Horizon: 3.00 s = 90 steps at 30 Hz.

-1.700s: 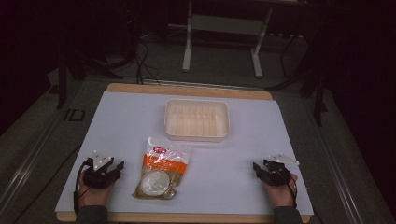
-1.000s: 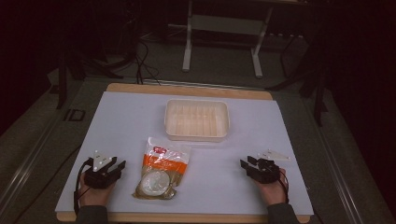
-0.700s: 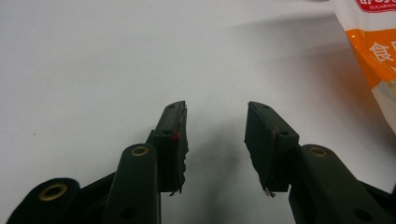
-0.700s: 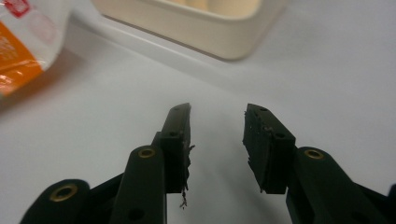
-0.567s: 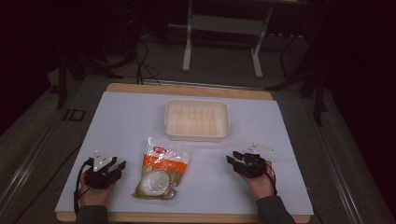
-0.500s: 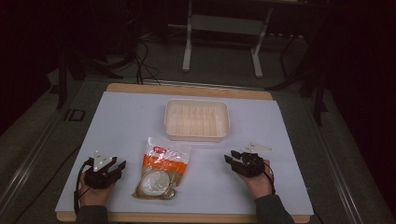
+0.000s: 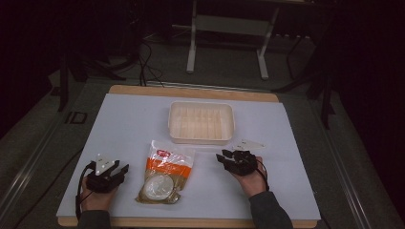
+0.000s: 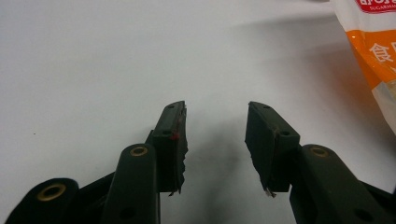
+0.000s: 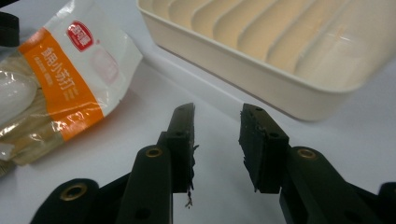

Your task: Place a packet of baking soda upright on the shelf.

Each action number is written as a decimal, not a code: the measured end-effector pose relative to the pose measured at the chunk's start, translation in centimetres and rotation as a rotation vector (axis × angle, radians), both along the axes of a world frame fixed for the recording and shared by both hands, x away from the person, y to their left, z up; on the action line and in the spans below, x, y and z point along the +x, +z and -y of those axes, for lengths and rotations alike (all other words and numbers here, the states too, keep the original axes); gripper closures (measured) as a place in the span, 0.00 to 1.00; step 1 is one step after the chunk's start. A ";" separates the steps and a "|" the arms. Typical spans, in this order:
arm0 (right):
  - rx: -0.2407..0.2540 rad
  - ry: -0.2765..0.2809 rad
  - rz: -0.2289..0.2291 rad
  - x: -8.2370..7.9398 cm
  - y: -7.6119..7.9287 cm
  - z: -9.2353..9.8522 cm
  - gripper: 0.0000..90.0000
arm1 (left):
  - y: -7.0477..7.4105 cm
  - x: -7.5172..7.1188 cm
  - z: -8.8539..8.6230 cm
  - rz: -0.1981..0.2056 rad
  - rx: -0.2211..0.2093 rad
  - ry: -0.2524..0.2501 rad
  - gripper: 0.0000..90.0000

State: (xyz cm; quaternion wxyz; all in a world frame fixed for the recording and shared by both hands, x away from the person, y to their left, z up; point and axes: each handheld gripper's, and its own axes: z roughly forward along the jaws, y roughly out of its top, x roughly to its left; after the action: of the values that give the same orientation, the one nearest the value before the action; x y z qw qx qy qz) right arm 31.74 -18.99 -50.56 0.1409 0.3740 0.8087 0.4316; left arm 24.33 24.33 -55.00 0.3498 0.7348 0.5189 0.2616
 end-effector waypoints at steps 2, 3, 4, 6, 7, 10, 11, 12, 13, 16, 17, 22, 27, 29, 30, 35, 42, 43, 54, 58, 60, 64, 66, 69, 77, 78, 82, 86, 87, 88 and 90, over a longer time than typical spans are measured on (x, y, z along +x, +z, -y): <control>0.000 0.005 0.000 0.1 0.0 -0.2 0.73 | 0.0 0.0 0.0 0.000 0.000 0.000 0.64; -0.002 0.015 0.000 0.2 0.1 -0.7 0.73 | 0.0 0.0 0.0 0.000 0.000 0.000 0.64; -0.002 0.015 0.000 0.2 0.1 -0.7 0.73 | 0.0 0.0 0.0 0.000 0.000 0.000 0.64; -0.005 0.031 0.000 0.5 0.2 -1.4 0.73 | 0.0 0.0 0.0 0.000 0.000 -0.001 0.64; -0.004 0.035 0.002 0.6 0.3 -1.6 0.73 | 0.0 0.0 0.0 0.001 0.000 -0.001 0.64; -0.003 0.043 0.002 0.8 0.3 -2.0 0.74 | 0.0 0.0 0.0 0.000 0.000 -0.001 0.64; -0.002 0.046 0.001 0.9 0.3 -2.2 0.74 | 0.0 0.0 0.0 0.000 0.001 -0.001 0.64; 0.000 0.054 0.004 1.1 0.4 -2.6 0.74 | 0.0 0.0 0.0 0.001 0.001 -0.002 0.64; 0.000 0.054 0.004 1.1 0.4 -2.6 0.74 | 0.0 0.0 0.0 0.001 0.001 -0.003 0.64; 0.007 0.064 0.000 1.5 0.4 -3.4 0.74 | 0.0 0.0 0.0 0.001 0.003 -0.004 0.64; 0.009 0.068 0.000 1.6 0.4 -3.6 0.74 | 0.0 0.0 0.0 0.001 0.003 -0.004 0.64; 0.018 0.078 -0.003 2.0 0.4 -4.3 0.74 | 0.0 0.0 0.0 0.002 0.003 -0.004 0.64; 0.028 0.096 -0.009 2.3 0.3 -5.3 0.75 | 0.0 0.0 0.0 0.003 0.005 -0.005 0.64; 0.032 0.105 -0.017 2.5 0.2 -5.9 0.75 | 0.0 -0.1 0.1 0.004 0.004 -0.004 0.64; 0.032 0.111 -0.016 2.6 0.1 -6.1 0.74 | 0.0 -0.1 0.1 0.003 0.004 -0.004 0.64; 0.040 0.126 -0.024 2.9 0.1 -7.0 0.74 | 0.0 -0.1 0.1 0.003 0.007 -0.005 0.64; 0.050 0.145 -0.030 3.3 0.0 -8.1 0.74 | 0.0 -0.1 0.1 0.003 0.009 -0.006 0.64; 0.054 0.158 -0.032 3.5 0.1 -8.6 0.73 | 0.0 -0.1 0.1 0.003 0.009 -0.007 0.64; 0.043 0.200 -0.052 4.4 0.0 -10.5 0.65 | 0.0 -0.1 0.1 0.006 0.008 -0.009 0.63; 0.044 0.199 -0.074 4.8 -0.4 -10.2 0.65 | 0.0 -0.1 0.1 0.004 0.011 -0.010 0.63; 0.045 0.198 -0.090 4.9 -0.6 -9.9 0.65 | 0.0 -0.1 0.1 0.005 0.010 -0.009 0.63; 0.059 0.206 -0.118 4.9 -1.0 -9.6 0.65 | 0.0 -0.1 0.1 0.005 0.011 -0.008 0.63; 0.063 0.211 -0.131 4.9 -1.2 -9.5 0.64 | 0.0 -0.1 0.1 0.005 0.010 -0.008 0.63; 0.078 0.215 -0.153 4.9 -1.5 -9.4 0.64 | 0.0 -0.1 0.1 0.003 0.007 -0.007 0.63; 0.107 0.227 -0.206 4.8 -2.4 -8.9 0.65 | 0.0 -0.2 0.1 0.005 0.008 -0.008 0.63; 0.107 0.227 -0.206 4.8 -2.4 -8.9 0.65 | 0.0 -0.2 0.1 0.005 0.008 -0.008 0.63; 0.130 0.250 -0.232 4.5 -2.9 -8.9 0.68 | 0.0 -0.2 0.1 0.005 0.008 -0.008 0.63; 0.151 0.259 -0.251 4.4 -3.2 -8.9 0.72 | 0.0 -0.2 0.1 0.004 0.006 -0.008 0.62; 0.151 0.259 -0.251 4.4 -3.2 -8.9 0.72 | 0.0 -0.2 0.1 0.004 0.006 -0.008 0.62; 0.154 0.273 -0.260 4.2 -3.4 -9.2 0.75 | 0.0 -0.2 0.1 0.005 0.007 -0.009 0.62; 0.163 0.280 -0.266 4.1 -3.4 -9.3 0.79 | 0.0 -0.2 0.1 0.005 0.007 -0.009 0.62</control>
State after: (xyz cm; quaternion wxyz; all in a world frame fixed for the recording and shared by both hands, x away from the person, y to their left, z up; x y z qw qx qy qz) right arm 35.88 -9.72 -53.97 -0.0590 0.3218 0.8267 0.4578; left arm 24.16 24.23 -54.96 0.3498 0.7378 0.5137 0.2636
